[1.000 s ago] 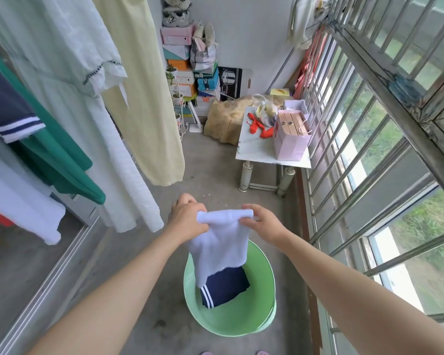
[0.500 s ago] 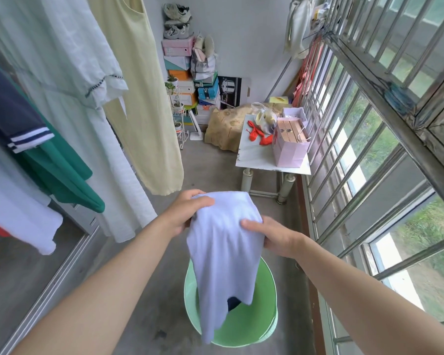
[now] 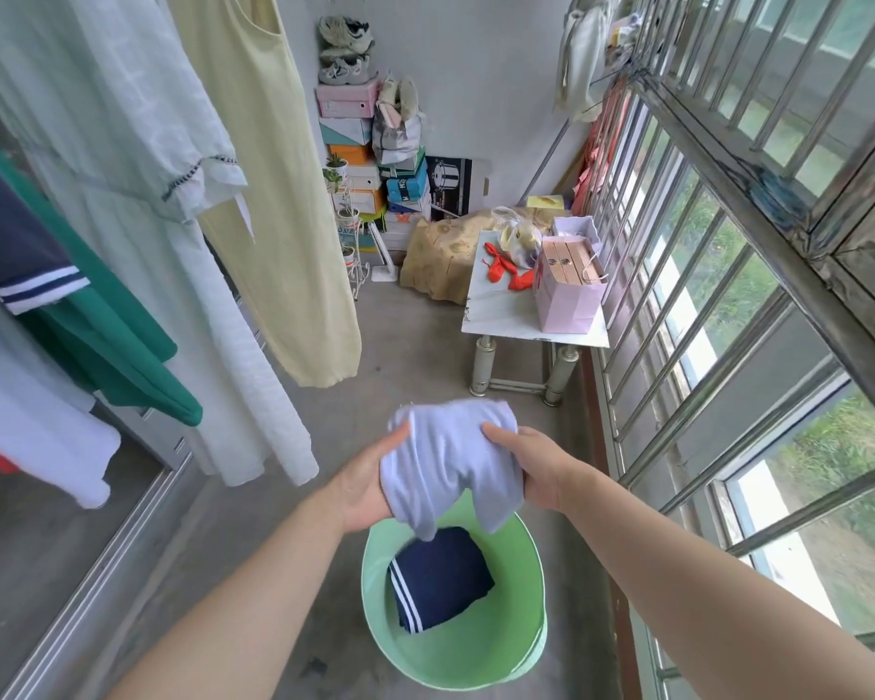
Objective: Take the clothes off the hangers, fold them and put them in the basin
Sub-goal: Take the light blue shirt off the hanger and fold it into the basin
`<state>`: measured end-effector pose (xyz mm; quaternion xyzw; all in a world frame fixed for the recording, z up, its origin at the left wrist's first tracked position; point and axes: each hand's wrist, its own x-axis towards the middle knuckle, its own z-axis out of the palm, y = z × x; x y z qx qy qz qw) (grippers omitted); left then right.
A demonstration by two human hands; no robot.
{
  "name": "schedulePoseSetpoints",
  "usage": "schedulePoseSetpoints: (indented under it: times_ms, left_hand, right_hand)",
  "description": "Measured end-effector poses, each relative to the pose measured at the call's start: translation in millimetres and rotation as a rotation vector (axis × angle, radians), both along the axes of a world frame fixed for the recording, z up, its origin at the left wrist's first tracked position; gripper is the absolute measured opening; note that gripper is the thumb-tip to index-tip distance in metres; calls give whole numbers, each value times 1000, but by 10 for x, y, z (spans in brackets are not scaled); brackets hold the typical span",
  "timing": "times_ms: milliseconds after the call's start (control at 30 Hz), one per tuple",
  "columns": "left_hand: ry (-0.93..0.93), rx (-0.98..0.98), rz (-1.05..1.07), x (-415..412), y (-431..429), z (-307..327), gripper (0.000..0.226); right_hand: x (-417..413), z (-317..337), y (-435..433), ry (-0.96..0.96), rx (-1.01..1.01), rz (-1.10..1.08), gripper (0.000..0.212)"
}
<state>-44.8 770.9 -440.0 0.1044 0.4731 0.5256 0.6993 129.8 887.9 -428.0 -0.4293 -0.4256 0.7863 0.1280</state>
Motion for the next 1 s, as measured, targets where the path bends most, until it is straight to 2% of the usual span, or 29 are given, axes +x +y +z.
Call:
schedulePoseSetpoints:
  times_ms: [100, 167, 333, 433, 533, 667, 767, 867, 1000]
  left_hand:
    - [305, -93, -41, 1, -52, -89, 52]
    - [407, -182, -39, -36, -44, -158, 35]
    - [440, -369, -13, -26, -3, -274, 24]
    - [320, -401, -1, 41, -26, -263, 10]
    - [174, -382, 50, 20, -64, -323, 22]
    - [-27, -226, 200, -8, -79, -392, 37]
    - [-92, -145, 239, -30, -77, -367, 44]
    - [17, -136, 171, -68, -93, -357, 47]
    - [217, -149, 56, -123, -137, -389, 53]
  right_hand:
    - [97, -108, 48, -83, 64, 56, 29]
    - [136, -214, 52, -175, 98, 72, 28]
    - [125, -379, 39, -398, 72, -25, 11]
    - [120, -405, 43, -432, 41, -44, 11]
    - [121, -423, 50, -409, 15, -63, 13]
    - [159, -410, 101, -266, -93, -71, 22]
    - [158, -335, 170, -226, -64, -6, 20]
    - [144, -203, 207, -237, 31, 91, 26]
    - [172, -123, 243, -182, -11, 126, 31]
